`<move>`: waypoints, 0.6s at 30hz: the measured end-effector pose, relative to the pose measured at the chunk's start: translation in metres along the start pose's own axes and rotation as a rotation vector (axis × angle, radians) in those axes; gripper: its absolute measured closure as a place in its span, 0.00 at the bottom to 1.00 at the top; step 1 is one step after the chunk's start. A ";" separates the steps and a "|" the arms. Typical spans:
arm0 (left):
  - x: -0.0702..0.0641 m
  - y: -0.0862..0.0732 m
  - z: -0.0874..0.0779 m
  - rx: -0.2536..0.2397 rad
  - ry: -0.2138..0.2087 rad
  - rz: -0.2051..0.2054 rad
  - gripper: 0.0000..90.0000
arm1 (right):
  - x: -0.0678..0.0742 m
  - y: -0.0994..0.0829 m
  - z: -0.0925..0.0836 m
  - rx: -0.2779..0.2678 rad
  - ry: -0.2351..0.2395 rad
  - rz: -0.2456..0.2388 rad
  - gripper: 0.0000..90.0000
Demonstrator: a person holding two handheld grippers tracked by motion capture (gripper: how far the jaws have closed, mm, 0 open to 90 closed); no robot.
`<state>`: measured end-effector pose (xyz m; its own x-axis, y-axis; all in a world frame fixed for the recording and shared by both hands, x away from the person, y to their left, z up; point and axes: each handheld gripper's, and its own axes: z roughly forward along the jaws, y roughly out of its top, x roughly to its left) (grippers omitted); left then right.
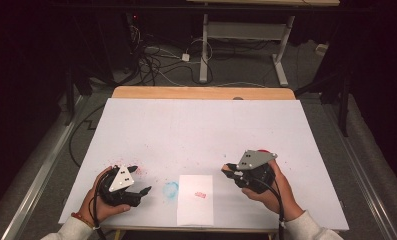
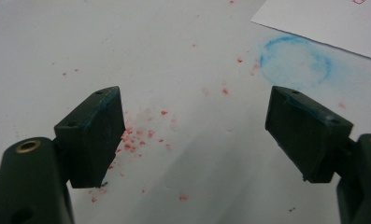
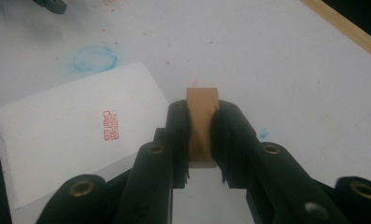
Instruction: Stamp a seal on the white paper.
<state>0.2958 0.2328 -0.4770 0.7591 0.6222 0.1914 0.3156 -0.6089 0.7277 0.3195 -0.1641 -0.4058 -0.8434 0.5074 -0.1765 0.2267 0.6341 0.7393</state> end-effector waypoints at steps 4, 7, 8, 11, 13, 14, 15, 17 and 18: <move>0.000 -0.001 0.000 0.003 0.000 -0.001 0.21 | -0.005 -0.002 -0.004 0.000 -0.016 0.010 0.84; 0.000 -0.001 -0.001 0.002 0.000 -0.003 0.21 | -0.009 -0.003 -0.006 0.001 -0.025 0.019 0.84; 0.000 -0.001 -0.001 0.001 0.001 -0.003 0.21 | -0.010 -0.003 -0.007 0.001 -0.028 0.025 0.84; 0.000 -0.002 -0.001 0.002 0.002 -0.003 0.21 | -0.013 -0.005 -0.008 0.005 -0.039 0.025 0.84; 0.000 -0.001 -0.001 0.002 0.001 -0.002 0.21 | -0.015 -0.005 -0.010 0.008 -0.046 0.024 0.84; 0.000 -0.001 -0.001 0.002 0.002 -0.002 0.21 | -0.015 -0.006 -0.011 0.008 -0.052 0.033 0.84; 0.000 -0.001 -0.001 0.002 0.002 -0.002 0.21 | -0.017 -0.007 -0.011 0.007 -0.053 0.031 0.84; 0.000 -0.001 -0.001 0.001 0.001 -0.002 0.21 | -0.019 -0.009 -0.013 0.010 -0.063 0.037 0.84; 0.000 -0.001 -0.001 0.001 0.001 -0.003 0.21 | -0.020 -0.010 -0.014 0.011 -0.064 0.040 0.84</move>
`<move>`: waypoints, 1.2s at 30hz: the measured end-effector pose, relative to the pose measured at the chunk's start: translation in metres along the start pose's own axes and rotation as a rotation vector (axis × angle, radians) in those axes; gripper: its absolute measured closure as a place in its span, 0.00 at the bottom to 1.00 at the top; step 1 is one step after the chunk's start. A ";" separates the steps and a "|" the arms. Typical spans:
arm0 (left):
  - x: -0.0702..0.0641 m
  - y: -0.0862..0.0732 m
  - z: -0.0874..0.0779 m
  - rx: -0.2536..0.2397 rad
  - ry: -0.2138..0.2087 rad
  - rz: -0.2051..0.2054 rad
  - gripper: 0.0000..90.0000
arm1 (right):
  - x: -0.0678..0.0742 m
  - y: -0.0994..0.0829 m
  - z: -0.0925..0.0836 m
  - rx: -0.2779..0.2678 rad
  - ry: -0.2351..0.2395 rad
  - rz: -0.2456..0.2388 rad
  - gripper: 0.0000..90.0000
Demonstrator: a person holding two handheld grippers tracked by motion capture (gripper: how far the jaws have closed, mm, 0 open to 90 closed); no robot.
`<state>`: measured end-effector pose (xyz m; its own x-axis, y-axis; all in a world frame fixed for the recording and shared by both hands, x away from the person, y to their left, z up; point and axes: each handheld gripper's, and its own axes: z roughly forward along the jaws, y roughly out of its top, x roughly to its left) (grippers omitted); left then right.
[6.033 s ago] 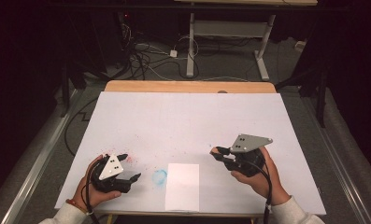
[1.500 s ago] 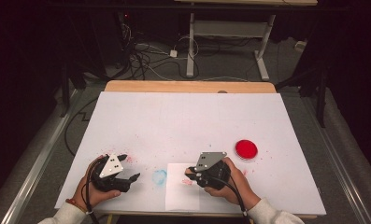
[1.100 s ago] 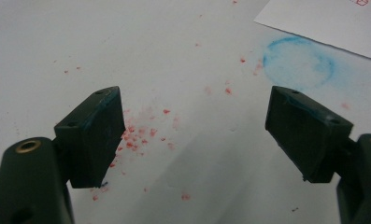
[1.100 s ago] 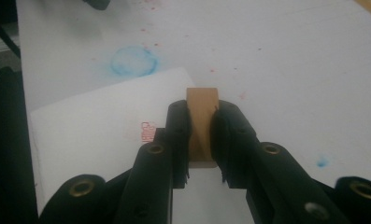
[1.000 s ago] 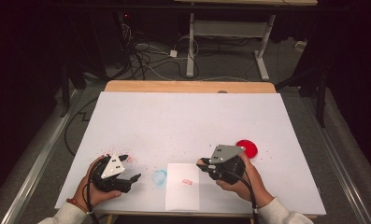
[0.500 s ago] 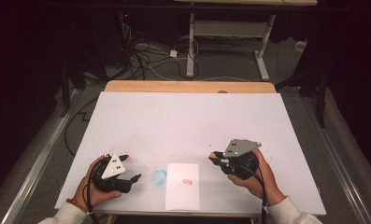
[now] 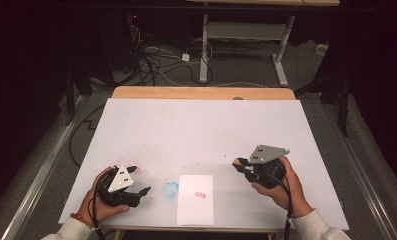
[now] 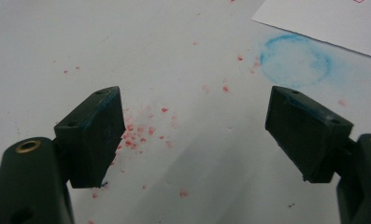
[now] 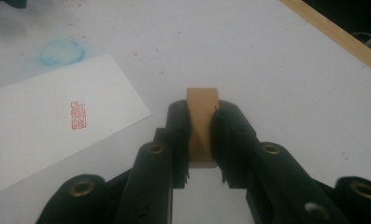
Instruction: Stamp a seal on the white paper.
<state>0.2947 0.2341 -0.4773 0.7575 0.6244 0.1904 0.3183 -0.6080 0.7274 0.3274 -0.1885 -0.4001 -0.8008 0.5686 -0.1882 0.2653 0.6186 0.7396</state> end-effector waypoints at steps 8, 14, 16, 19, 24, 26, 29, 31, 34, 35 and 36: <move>0.000 0.000 0.001 0.003 -0.002 0.001 0.21 | -0.013 -0.008 -0.006 0.019 -0.041 0.021 0.84; -0.001 0.000 0.001 0.006 -0.004 0.000 0.21 | -0.025 -0.017 -0.008 0.039 -0.072 0.052 0.84; -0.001 0.000 0.001 0.007 -0.005 0.001 0.21 | -0.030 -0.020 -0.008 0.053 -0.098 0.058 0.84; -0.001 0.001 0.002 0.007 -0.006 0.002 0.21 | -0.037 -0.026 -0.007 0.069 -0.111 0.077 0.84; -0.001 0.001 0.002 0.008 -0.009 0.001 0.21 | -0.047 -0.035 -0.002 0.095 -0.120 0.102 0.84; 0.000 0.000 0.003 0.011 -0.012 -0.003 0.21 | -0.050 -0.037 0.000 0.104 -0.128 0.108 0.84; 0.002 -0.002 0.004 0.012 -0.013 -0.010 0.21 | -0.055 -0.039 0.004 0.113 -0.129 0.123 0.84; 0.003 -0.003 0.004 0.011 -0.013 -0.015 0.21 | -0.059 -0.040 0.006 0.125 -0.137 0.121 0.84; 0.004 -0.004 0.003 0.007 -0.011 -0.021 0.21 | -0.064 -0.043 0.010 0.142 -0.139 0.134 0.84; 0.004 -0.004 0.002 0.007 -0.010 -0.020 0.21 | -0.065 -0.045 0.010 0.148 -0.148 0.134 0.84; 0.004 -0.004 0.002 0.009 -0.009 -0.016 0.21 | -0.066 -0.046 0.010 0.153 -0.151 0.141 0.84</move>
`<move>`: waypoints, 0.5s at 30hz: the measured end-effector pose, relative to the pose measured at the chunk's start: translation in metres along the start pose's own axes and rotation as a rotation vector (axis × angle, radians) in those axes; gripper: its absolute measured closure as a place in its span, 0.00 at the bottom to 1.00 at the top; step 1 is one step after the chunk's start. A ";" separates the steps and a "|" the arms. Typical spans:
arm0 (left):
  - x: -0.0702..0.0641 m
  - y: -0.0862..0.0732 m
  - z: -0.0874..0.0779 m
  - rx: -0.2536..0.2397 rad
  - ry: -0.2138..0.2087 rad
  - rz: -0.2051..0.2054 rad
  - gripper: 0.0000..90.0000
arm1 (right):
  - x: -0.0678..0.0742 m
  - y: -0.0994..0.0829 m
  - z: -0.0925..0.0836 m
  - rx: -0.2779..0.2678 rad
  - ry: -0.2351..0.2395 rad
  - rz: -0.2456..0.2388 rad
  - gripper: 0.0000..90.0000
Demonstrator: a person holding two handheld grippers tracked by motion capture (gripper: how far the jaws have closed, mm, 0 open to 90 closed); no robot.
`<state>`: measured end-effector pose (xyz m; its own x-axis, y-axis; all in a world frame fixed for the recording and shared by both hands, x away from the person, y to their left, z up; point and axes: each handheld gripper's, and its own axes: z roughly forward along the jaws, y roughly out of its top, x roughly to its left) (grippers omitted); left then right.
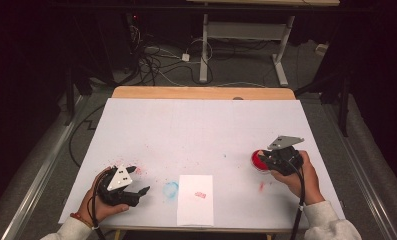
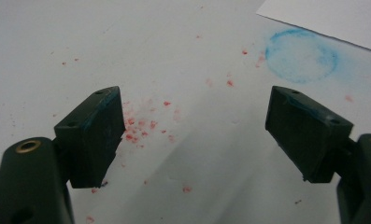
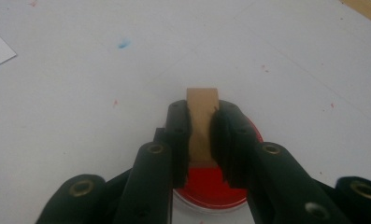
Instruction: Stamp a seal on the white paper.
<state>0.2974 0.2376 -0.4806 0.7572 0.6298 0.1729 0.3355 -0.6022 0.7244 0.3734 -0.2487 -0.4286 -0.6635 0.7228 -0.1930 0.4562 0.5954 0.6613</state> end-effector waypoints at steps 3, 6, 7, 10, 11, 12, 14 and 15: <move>-0.002 0.001 0.000 0.007 0.004 0.010 0.21 | -0.003 -0.003 0.001 0.004 -0.010 0.011 0.84; -0.003 0.001 0.000 0.010 0.003 0.017 0.21 | -0.005 -0.007 0.004 0.015 -0.010 0.028 0.84; -0.003 0.001 0.000 0.010 0.004 0.016 0.21 | -0.006 -0.007 0.005 0.021 -0.008 0.034 0.84; -0.001 0.000 0.000 0.012 0.007 0.008 0.21 | -0.009 -0.008 0.007 0.023 -0.007 0.039 0.84; -0.001 -0.001 0.000 0.011 0.008 0.006 0.21 | -0.010 -0.008 0.008 0.030 -0.010 0.044 0.84; -0.001 -0.001 0.000 0.011 0.010 0.004 0.21 | -0.010 -0.008 0.009 0.034 -0.007 0.048 0.84; -0.002 0.000 -0.001 0.011 0.010 0.007 0.21 | -0.011 -0.009 0.010 0.042 0.000 0.052 0.84; -0.002 -0.001 -0.001 0.011 0.009 0.008 0.21 | -0.011 -0.009 0.011 0.046 -0.002 0.052 0.84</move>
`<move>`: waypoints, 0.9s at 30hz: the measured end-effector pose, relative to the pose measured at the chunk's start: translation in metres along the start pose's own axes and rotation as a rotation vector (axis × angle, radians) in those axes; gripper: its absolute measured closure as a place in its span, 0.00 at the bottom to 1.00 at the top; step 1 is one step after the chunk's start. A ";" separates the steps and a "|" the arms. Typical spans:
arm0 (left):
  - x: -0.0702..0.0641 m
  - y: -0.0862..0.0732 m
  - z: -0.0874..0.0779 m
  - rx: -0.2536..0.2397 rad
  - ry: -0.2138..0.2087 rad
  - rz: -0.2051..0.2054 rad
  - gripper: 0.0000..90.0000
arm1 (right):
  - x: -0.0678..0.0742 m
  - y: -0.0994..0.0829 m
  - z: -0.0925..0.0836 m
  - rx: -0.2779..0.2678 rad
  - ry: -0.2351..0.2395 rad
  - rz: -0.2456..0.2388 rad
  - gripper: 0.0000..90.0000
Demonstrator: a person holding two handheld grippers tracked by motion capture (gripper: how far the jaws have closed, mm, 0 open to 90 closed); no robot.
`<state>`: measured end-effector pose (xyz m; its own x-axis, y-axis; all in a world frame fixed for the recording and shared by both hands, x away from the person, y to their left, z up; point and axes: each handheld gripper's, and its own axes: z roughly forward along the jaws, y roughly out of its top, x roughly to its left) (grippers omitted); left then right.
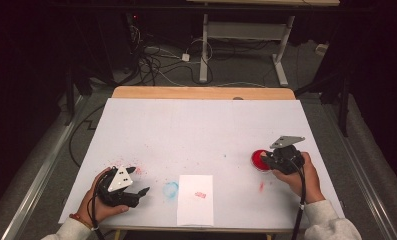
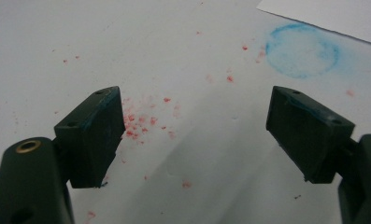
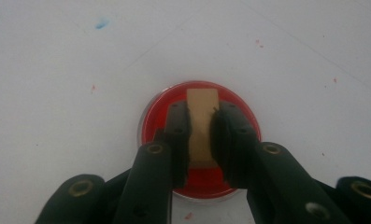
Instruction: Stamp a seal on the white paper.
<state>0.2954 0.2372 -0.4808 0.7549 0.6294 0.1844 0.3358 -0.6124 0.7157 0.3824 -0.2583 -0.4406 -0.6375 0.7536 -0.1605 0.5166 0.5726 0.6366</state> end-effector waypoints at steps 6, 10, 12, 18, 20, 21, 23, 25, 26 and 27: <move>0.000 0.000 -0.001 -0.003 -0.004 -0.001 0.21 | 0.000 -0.002 0.006 0.026 0.005 0.004 0.84; 0.000 0.000 0.000 0.004 -0.006 0.000 0.21 | 0.000 -0.002 0.009 0.032 0.010 0.004 0.83; 0.000 0.000 -0.001 0.003 -0.006 0.000 0.21 | -0.001 -0.003 0.010 0.035 0.010 0.005 0.82; 0.000 -0.001 -0.002 -0.003 -0.010 -0.004 0.21 | -0.002 -0.003 0.010 0.036 0.009 0.017 0.75; 0.000 -0.001 -0.002 -0.004 -0.009 -0.003 0.21 | -0.001 -0.002 0.008 0.029 0.004 0.021 0.68; 0.000 -0.001 -0.002 -0.005 -0.011 -0.003 0.21 | -0.001 -0.001 0.006 0.024 0.000 0.025 0.67; 0.000 -0.001 -0.002 -0.003 -0.010 -0.005 0.21 | -0.001 0.000 0.003 0.010 -0.003 0.026 0.66; 0.000 -0.001 -0.002 -0.003 -0.012 -0.004 0.21 | -0.001 0.001 0.000 -0.009 -0.006 0.028 0.63; 0.000 -0.001 -0.001 -0.002 -0.012 -0.004 0.21 | -0.001 0.001 -0.001 -0.018 -0.007 0.028 0.61; 0.000 -0.001 -0.001 -0.002 -0.011 -0.004 0.21 | -0.001 0.002 -0.002 -0.023 -0.002 0.029 0.61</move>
<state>0.2944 0.2384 -0.4804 0.7593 0.6270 0.1741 0.3380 -0.6087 0.7178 0.3825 -0.2586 -0.4379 -0.6214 0.7703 -0.1434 0.5212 0.5430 0.6584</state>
